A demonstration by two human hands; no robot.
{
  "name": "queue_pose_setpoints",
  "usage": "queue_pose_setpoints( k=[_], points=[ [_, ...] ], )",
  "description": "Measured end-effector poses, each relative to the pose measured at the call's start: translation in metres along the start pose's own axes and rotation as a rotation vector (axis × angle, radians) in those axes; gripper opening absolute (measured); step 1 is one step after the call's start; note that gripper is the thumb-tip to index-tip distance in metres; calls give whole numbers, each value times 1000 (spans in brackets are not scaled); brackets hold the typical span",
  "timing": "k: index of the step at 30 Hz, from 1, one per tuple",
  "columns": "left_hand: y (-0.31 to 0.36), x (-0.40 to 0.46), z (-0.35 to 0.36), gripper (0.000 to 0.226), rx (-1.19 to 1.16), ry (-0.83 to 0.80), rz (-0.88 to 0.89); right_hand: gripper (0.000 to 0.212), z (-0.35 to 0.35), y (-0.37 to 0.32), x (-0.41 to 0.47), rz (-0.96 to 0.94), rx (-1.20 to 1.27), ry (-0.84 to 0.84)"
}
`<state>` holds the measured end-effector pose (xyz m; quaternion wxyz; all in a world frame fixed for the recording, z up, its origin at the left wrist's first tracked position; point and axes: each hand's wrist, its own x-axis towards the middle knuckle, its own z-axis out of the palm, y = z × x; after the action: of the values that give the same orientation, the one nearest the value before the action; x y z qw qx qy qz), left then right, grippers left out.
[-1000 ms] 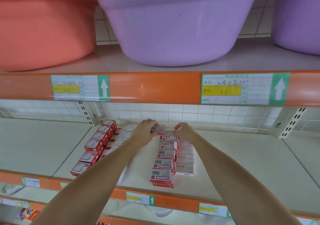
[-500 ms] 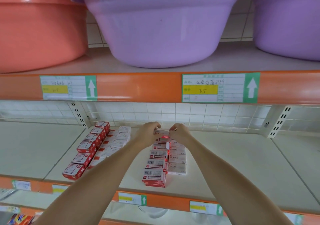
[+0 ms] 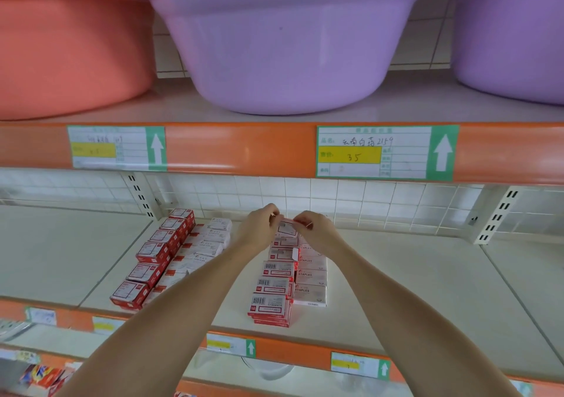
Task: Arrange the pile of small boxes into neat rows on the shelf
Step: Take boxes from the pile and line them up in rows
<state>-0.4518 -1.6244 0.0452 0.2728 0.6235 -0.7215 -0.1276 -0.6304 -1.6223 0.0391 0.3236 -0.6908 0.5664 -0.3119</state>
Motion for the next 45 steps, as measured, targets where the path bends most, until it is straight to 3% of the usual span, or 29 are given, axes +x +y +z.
queue_pose_setpoints(
  k=[6,17,26,34,42,45],
  points=[
    [-10,-3,-3,22,76,-74,7,14,4,2,1,115,-34,-15],
    [-20,-5,-10,25,87,-68,-26,10,6,-4,1,131,20,13],
    [-26,-8,-12,26,96,-68,-5,17,8,-4,1,108,21,18],
    [-25,-11,-11,28,117,-90,4,14,8,-4,-3,-20,-14,38],
    [-27,-15,-12,31,113,-138,26,11,7,2,-12,-60,-141,-39],
    [-26,-18,-10,31,121,-141,32,21,7,1,-12,-63,-187,-48]
  ],
)
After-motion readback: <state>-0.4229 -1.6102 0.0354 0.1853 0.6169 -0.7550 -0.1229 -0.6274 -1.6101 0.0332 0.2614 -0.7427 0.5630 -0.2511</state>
